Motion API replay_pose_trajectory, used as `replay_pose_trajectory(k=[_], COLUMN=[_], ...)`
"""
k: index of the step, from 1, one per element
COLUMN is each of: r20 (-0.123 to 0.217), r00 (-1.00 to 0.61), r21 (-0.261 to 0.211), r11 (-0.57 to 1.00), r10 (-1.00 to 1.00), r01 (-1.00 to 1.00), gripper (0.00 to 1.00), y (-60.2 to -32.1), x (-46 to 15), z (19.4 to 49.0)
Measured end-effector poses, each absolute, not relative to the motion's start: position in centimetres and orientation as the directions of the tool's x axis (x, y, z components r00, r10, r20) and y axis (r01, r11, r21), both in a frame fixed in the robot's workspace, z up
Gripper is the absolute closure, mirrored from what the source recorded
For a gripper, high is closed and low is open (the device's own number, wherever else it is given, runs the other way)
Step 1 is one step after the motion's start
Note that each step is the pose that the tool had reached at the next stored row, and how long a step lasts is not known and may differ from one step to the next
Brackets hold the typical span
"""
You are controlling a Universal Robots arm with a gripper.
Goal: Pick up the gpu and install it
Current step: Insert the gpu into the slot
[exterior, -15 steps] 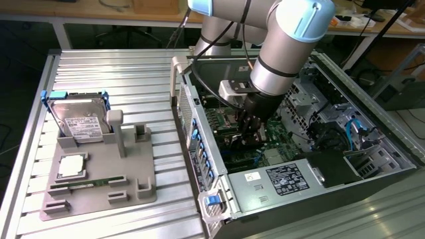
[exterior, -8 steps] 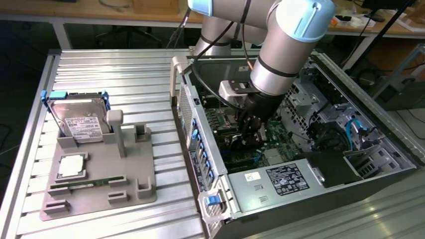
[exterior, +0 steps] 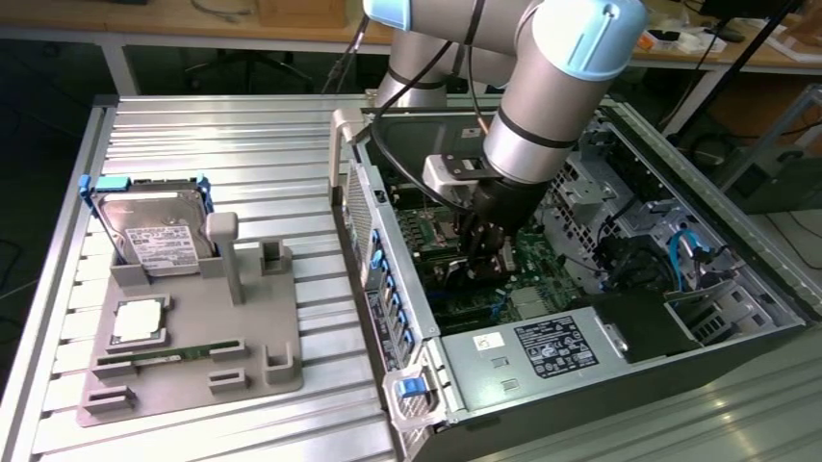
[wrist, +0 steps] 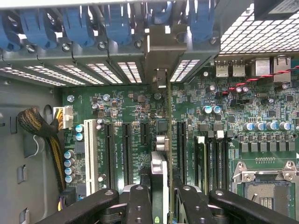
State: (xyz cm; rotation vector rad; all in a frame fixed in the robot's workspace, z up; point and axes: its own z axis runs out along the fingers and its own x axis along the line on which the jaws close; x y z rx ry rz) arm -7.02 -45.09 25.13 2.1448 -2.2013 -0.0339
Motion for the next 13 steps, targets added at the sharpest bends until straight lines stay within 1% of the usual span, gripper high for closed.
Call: replay_pose_trajectory(k=[13], r20=[0.033], r00=[-0.025], r21=[0.063], r11=[0.027], r10=[-0.999], r01=[-0.998], gripper=[0.73], y=[-45.0], x=[-7.09], z=[25.01])
